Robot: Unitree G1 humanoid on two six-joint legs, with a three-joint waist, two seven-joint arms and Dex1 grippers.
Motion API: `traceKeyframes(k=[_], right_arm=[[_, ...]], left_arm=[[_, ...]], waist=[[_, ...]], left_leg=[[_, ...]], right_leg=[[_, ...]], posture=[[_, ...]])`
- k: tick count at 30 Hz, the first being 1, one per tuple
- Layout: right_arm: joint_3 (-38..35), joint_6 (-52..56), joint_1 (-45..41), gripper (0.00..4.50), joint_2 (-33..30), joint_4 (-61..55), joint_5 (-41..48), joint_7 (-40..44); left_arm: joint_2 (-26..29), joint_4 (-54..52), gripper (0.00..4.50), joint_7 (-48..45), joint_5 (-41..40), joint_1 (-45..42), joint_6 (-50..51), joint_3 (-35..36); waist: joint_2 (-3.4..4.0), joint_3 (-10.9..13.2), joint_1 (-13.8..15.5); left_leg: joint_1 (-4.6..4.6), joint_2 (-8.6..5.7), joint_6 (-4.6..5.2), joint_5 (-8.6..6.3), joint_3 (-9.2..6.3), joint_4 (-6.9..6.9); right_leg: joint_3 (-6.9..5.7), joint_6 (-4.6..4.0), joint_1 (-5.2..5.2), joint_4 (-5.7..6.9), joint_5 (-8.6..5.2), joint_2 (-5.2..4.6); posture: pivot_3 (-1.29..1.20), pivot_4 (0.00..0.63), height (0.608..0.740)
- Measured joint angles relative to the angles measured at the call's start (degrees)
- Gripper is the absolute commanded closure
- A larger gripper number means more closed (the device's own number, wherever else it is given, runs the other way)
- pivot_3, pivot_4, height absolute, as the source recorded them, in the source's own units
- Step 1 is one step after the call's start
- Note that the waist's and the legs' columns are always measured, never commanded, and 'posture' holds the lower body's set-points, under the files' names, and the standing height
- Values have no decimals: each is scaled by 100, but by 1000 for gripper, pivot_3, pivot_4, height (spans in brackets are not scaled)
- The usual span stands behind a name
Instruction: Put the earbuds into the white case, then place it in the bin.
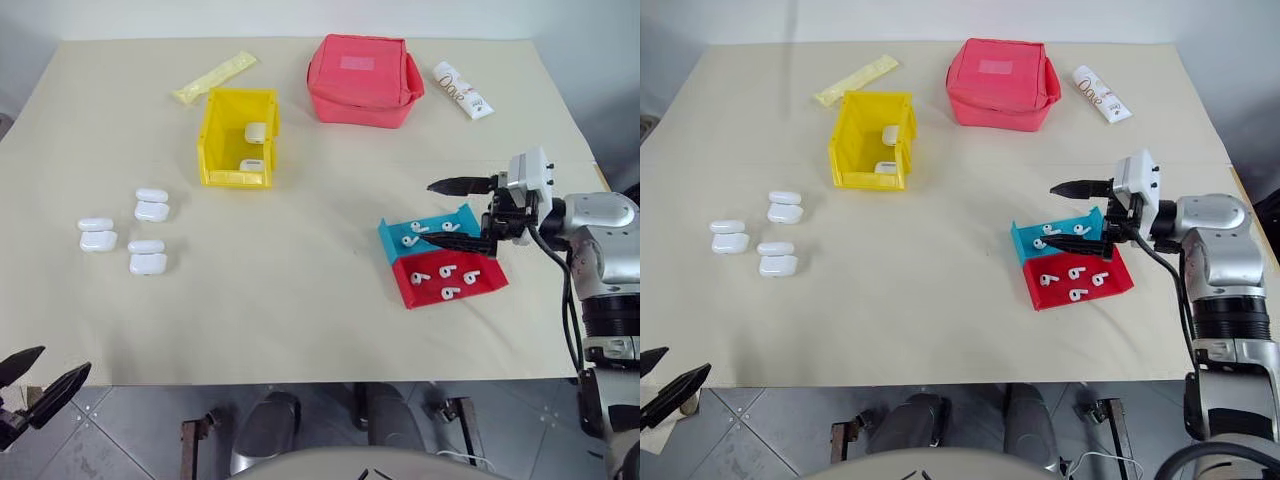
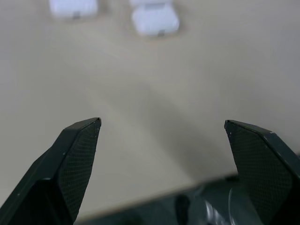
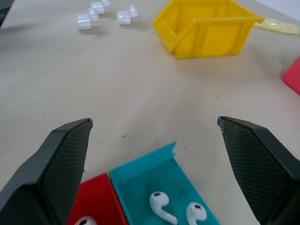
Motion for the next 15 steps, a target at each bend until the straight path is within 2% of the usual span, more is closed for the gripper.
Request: traceKeyframes(k=[5,6,8,11,15], right_arm=[[84,-63,-144,0,183,43,-25,55],[119,-63,-144,0,196,48,-26,60],[124,-64,-143,0,207,52,-28,64],[121,-66,-127,0,206,49,-28,72],[106,-63,-77,0,189,19,-24,71]], left_arm=[[122,-1023,16,1407,-75,-869,871,-574],[141,-1274,16,1835,-50,-1082,1166,-746],[228,-1479,16,2513,-54,-1501,1808,-915],[491,-1600,16,3504,-92,-2388,3138,-1206],[500,-1589,16,4400,-81,-3782,5064,-1472]], waist=[[-3,-2,-7],[-5,-3,-13],[-3,-3,-15],[-2,-3,-22],[0,-3,-22]], left_leg=[[7,2,-6,4,-1,-2],[9,6,-5,6,-1,-2],[10,14,-3,10,-2,-3],[14,37,-17,10,-1,-5],[16,44,-25,14,-1,-6]], right_leg=[[9,23,0,8,14,18],[14,53,1,14,32,27],[25,52,-1,19,34,47],[30,42,-1,23,40,72],[28,38,-4,27,42,79]], posture=[[0,150,740],[0,150,740],[0,150,740],[0,150,740],[0,150,740]])
